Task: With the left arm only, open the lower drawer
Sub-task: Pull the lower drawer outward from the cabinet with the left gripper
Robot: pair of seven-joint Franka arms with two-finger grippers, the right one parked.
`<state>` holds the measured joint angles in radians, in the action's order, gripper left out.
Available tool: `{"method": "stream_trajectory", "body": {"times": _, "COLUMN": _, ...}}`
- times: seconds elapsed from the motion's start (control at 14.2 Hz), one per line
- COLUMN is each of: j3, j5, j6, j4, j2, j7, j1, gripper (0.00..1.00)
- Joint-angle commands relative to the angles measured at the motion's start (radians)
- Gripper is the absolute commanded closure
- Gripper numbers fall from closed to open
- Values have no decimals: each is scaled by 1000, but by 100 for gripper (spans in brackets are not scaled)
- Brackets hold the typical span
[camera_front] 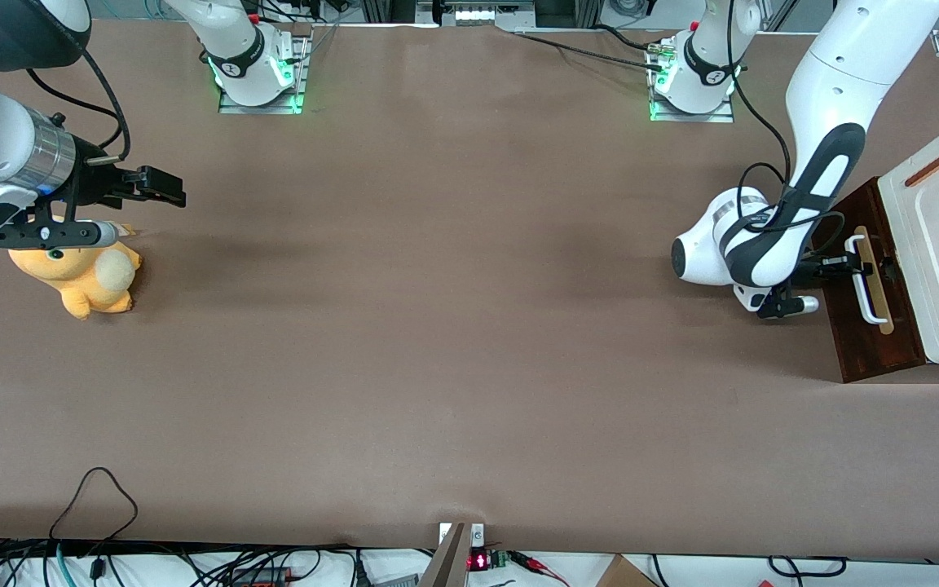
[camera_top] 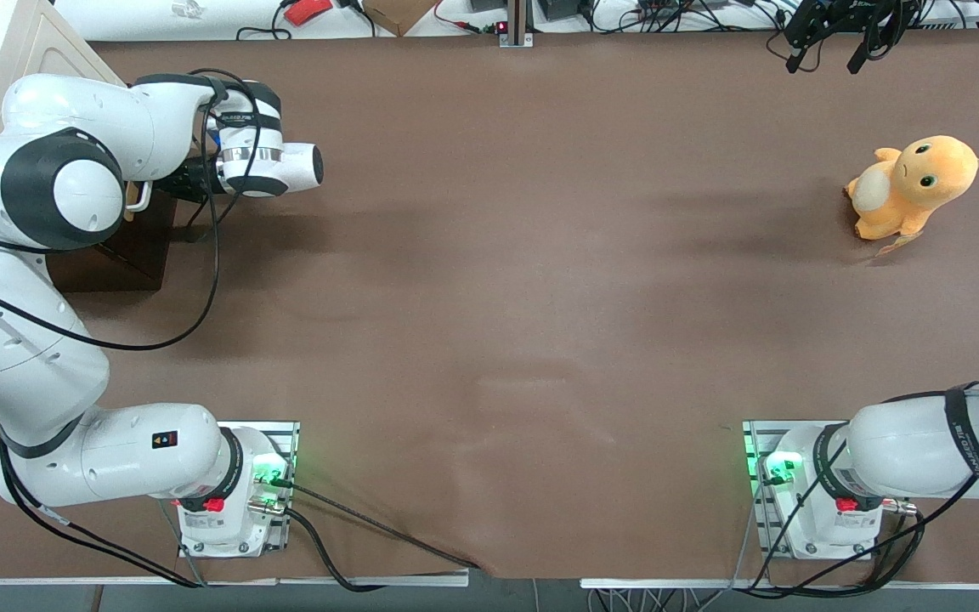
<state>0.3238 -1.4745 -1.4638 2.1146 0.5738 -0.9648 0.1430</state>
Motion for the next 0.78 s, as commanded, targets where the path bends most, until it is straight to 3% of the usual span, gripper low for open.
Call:
{"method": "stream_trajectory", "body": {"times": 0.0, "j3": 15, "j5": -17, "j6": 0, "j4": -47, "j2": 1, "j7": 43, "j1": -48, "gripper": 96}}
{"method": "stream_trajectory", "body": {"times": 0.21, "j3": 49, "j5": 36, "j6": 0, "j4": -48, "j2": -5, "j7": 43, "j1": -68, "gripper": 97}}
{"method": "stream_trajectory", "body": {"times": 0.71, "j3": 75, "j5": 60, "j6": -3, "j4": -68, "j2": 1, "j7": 44, "j1": -117, "gripper": 98}}
